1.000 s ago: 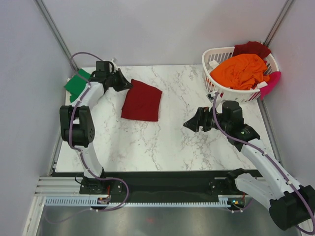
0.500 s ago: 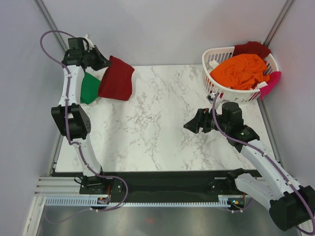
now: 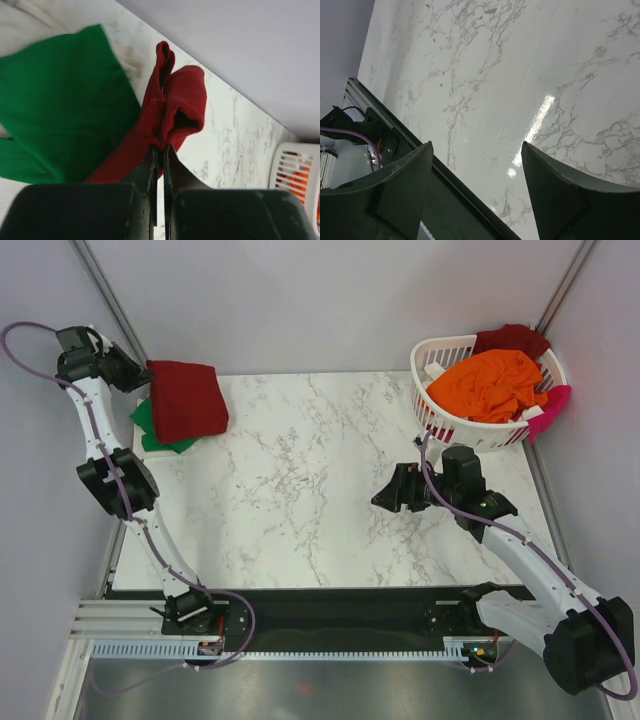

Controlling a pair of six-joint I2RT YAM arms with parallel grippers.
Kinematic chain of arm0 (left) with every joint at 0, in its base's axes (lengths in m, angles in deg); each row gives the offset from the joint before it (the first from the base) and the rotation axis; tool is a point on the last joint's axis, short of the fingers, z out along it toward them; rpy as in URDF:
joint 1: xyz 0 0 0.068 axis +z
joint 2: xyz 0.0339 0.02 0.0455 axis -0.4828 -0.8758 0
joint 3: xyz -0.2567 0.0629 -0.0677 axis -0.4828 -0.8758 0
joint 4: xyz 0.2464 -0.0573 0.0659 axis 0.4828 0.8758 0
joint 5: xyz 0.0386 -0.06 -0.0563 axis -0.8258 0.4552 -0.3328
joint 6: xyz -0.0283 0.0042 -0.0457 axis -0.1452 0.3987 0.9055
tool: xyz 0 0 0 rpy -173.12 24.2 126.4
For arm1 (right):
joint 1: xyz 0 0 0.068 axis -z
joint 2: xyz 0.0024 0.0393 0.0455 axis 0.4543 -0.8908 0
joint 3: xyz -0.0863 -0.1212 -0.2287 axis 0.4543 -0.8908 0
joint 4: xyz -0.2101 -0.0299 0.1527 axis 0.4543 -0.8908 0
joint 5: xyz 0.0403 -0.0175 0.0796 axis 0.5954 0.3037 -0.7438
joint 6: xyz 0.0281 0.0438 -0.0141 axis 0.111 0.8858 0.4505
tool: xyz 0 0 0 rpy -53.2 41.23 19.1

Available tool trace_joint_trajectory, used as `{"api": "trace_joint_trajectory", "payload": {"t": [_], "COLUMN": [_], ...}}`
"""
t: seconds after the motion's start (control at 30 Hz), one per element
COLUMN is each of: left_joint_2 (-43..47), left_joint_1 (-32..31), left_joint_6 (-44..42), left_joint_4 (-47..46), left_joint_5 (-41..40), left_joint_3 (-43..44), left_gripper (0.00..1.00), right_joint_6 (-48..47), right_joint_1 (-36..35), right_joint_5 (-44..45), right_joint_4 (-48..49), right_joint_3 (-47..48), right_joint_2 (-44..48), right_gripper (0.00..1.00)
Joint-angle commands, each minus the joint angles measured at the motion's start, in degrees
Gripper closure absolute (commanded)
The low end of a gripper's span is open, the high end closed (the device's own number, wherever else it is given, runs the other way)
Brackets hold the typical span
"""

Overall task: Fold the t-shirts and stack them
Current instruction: Neatly place the folded tshirt to the corner

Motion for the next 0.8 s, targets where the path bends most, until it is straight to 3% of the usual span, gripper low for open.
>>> {"api": "trace_joint_trajectory", "payload": {"t": [0.0,0.23,0.4,0.5,0.53,0.63,0.77], "left_joint_2": [-3.2,-9.6,-11.5,-14.2,-14.9,-18.0,-21.4], "left_joint_1": [3.0,6.7,6.9,6.9,7.2,7.3,7.4], "left_joint_6": [2.5,4.5,2.2,0.6,0.2,-0.8,-2.9], "left_joint_4": [0.8,0.5,0.3,0.0,-0.1,-0.3,-1.0], "left_joint_5": [-1.5,-7.1,-22.7,-30.3,-30.8,-32.8,-34.8], "left_joint_3": [4.2,8.0,9.2,9.2,9.3,8.6,6.8], "left_gripper": [0.97,0.97,0.97,0.92,0.91,0.75,0.68], "right_joint_6": [-1.1,-1.2,-1.4,-1.5,-1.5,-1.5,-1.6], "right_joint_1": [0.1,0.0,0.0,0.0,0.0,0.0,0.0], "right_joint_5": [0.5,1.0,1.0,1.4,1.4,1.5,1.2], "right_joint_4": [-0.1,-0.5,-0.5,-0.9,-1.0,-1.1,-1.0], "right_joint_3": [-0.3,-0.4,-0.4,-0.3,-0.3,-0.4,-0.3], "right_joint_2": [-1.4,-3.4,-4.4,-4.6,-4.6,-4.9,-5.6], "right_gripper": [0.21,0.21,0.21,0.21,0.21,0.21,0.21]}}
